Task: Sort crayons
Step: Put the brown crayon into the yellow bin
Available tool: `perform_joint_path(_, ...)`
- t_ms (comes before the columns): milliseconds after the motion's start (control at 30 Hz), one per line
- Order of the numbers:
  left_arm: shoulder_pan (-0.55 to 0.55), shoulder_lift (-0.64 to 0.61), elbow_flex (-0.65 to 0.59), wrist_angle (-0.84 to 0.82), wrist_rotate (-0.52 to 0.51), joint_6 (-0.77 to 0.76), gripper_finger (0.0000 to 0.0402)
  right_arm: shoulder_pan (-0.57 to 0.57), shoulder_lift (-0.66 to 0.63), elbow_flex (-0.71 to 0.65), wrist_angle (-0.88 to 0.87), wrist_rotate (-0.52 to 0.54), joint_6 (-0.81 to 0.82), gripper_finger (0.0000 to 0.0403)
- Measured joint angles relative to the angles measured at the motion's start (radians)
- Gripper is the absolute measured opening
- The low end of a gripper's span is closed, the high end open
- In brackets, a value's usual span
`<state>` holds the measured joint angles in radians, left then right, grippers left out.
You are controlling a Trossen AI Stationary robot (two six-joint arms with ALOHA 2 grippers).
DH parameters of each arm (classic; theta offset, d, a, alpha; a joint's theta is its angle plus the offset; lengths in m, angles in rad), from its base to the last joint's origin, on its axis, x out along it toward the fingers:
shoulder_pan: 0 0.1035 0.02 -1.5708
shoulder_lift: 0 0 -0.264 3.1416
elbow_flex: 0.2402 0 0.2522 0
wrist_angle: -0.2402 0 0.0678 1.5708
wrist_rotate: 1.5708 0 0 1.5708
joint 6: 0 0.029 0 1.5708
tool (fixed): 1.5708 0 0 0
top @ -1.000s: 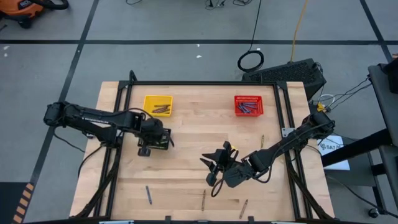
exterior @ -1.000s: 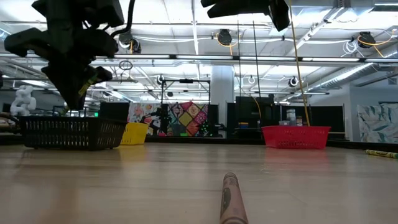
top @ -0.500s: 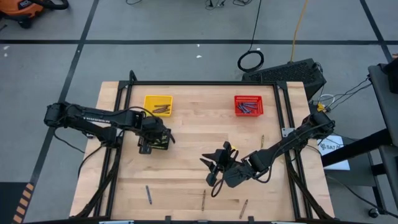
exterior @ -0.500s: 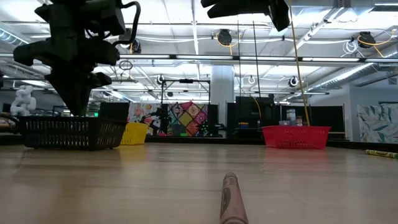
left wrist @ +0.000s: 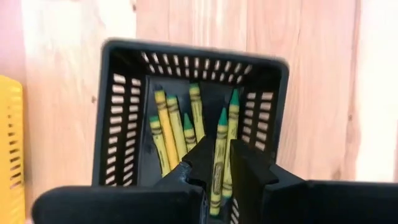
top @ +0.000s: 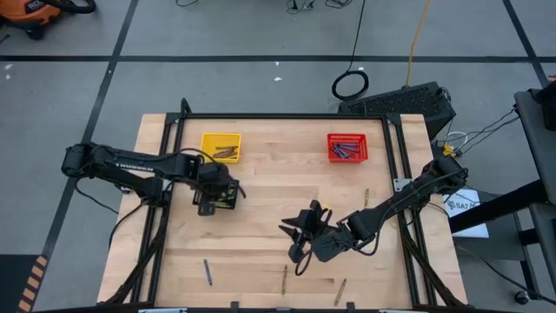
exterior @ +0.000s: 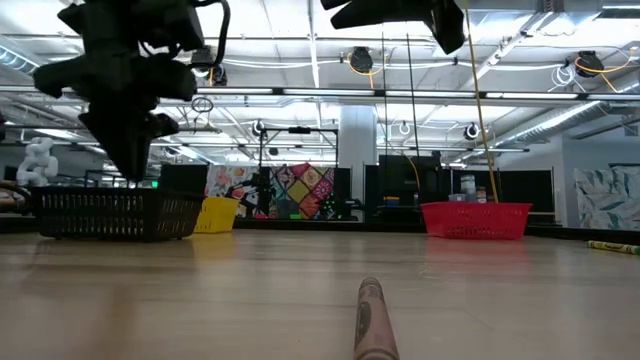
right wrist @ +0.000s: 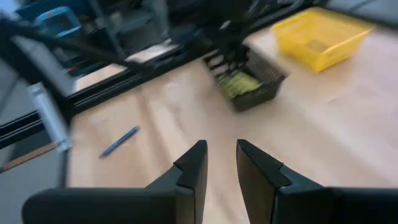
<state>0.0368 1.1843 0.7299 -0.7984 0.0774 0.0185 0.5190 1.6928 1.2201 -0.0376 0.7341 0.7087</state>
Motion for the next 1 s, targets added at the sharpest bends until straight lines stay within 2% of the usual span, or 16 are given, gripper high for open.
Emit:
perform_joint_path(200,-0.012,0.000,0.052,0.007,0.026,-0.005,0.0052,0.000,0.000,0.000,-0.033,-0.199,0.154,0.0073)
perform_joint_path(467,-0.099,0.000,0.119,0.043,0.050,-0.006,0.0052,0.029,0.000,0.000,-0.329,-0.344,0.547,0.0073)
perform_joint_path(767,-0.215,0.000,0.138,0.102,0.051,-0.013,0.0052,0.137,0.000,0.000,-0.386,-0.374,0.739,0.0073)
perform_joint_path(1000,-0.261,0.000,0.138,0.129,0.051,-0.014,0.0052,0.219,0.000,0.000,-0.386,-0.373,0.982,0.0073)
